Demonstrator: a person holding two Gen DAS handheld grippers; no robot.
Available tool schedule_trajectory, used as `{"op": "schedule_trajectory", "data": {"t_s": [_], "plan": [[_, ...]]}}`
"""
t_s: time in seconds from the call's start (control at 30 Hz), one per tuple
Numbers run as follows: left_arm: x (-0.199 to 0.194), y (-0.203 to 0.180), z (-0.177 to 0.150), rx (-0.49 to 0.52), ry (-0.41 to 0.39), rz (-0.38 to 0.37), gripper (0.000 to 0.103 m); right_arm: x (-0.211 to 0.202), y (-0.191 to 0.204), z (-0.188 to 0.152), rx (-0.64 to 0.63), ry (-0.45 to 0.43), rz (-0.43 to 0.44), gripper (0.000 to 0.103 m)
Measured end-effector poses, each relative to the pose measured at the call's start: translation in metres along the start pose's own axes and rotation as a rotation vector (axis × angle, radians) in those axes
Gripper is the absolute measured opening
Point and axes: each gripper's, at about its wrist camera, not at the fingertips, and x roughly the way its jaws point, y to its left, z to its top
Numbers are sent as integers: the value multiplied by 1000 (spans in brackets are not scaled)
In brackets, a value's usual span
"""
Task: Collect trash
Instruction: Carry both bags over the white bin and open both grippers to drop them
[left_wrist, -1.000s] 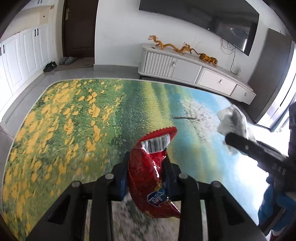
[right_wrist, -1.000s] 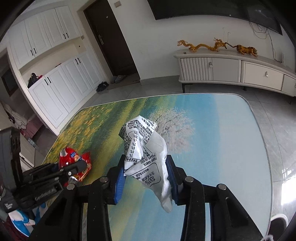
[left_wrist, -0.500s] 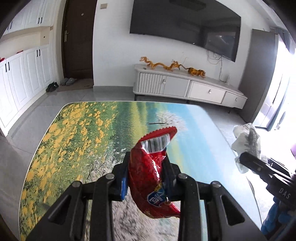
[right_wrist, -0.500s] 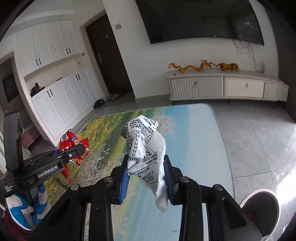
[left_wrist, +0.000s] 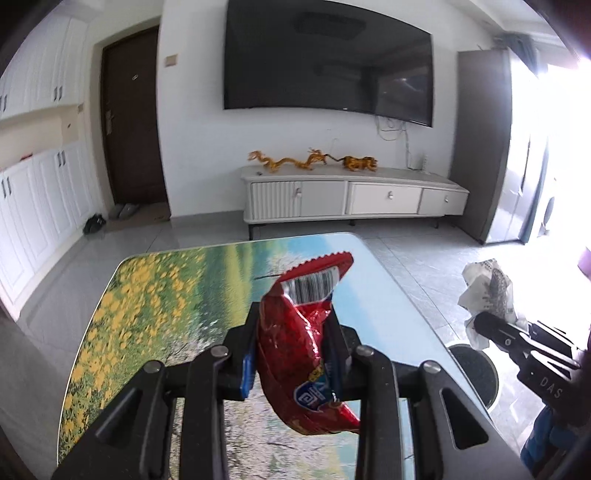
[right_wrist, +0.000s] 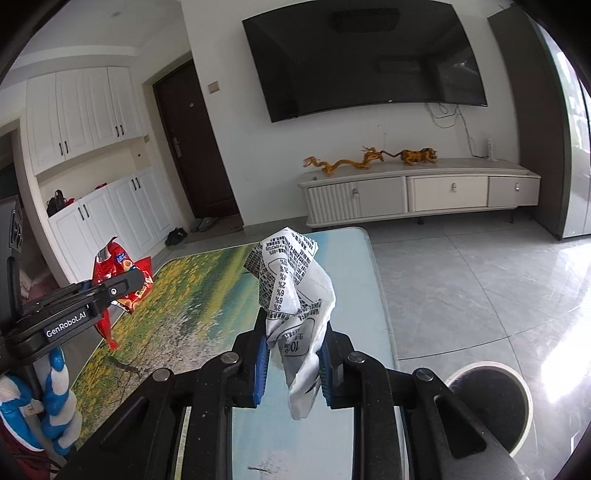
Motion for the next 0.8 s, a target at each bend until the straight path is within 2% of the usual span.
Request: {"op": "schedule_trajectory", "data": {"t_s": [0.17,0.33,0.57,0.8], "plan": [[6,-44,6,82,2,-46,29,-18,-32,-8,31,-20,-65,21],[27,-105,10,178,42,-124,29,-31,-86,-23,133,-22,-140,21],[76,-198,4,293,158,-262,30,-35,-173,-62,332,57,-275,22],[129,-276,-10,341,271,-372,31,-22,-229,-89,452,137,-348,25]]}}
